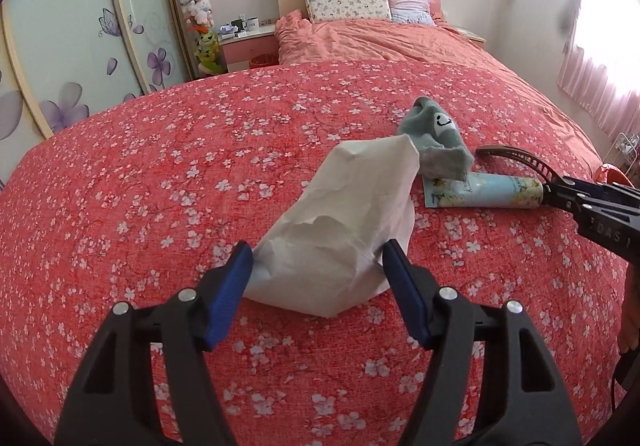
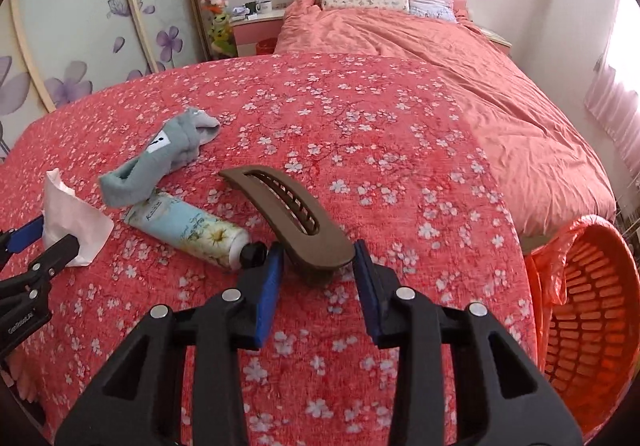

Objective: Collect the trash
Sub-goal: 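Grasp the white tissue with the left tool while the right tool grasps the brown hair clip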

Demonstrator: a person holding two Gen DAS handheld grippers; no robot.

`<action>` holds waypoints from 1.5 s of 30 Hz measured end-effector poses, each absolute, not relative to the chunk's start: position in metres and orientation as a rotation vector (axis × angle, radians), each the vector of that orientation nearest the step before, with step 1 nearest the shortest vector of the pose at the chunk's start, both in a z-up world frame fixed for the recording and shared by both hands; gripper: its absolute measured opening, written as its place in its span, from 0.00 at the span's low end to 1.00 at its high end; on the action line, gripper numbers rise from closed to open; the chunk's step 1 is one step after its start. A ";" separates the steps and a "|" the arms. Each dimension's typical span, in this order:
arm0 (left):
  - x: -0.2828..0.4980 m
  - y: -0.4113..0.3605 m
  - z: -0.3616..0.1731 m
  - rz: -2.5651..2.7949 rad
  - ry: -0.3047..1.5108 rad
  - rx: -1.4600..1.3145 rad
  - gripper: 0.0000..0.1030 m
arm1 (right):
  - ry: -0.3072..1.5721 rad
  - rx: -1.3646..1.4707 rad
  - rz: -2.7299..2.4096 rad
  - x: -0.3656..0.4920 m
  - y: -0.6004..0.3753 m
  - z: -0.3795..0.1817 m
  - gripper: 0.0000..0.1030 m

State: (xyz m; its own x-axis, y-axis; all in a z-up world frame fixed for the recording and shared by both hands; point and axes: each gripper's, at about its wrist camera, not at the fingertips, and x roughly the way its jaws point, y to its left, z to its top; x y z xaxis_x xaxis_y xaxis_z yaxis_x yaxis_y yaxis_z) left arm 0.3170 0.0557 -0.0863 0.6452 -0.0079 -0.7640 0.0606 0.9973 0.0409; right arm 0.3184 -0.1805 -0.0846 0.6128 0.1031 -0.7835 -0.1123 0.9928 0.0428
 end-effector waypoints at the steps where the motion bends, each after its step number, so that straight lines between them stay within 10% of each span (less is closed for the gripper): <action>1: 0.317 0.056 -0.086 -0.039 0.868 0.065 0.64 | 0.902 -0.003 0.121 0.312 -0.184 -0.085 0.35; 23: 0.309 0.047 -0.084 -0.002 0.882 0.111 0.80 | 0.900 0.030 0.091 0.298 -0.198 -0.083 0.53; 30: 0.313 0.042 -0.084 -0.022 0.871 0.096 0.60 | 0.914 0.024 0.071 0.293 -0.196 -0.090 0.32; 45: 0.288 0.048 -0.085 -0.017 0.855 0.098 0.56 | 0.884 0.017 0.034 0.265 -0.195 -0.091 0.32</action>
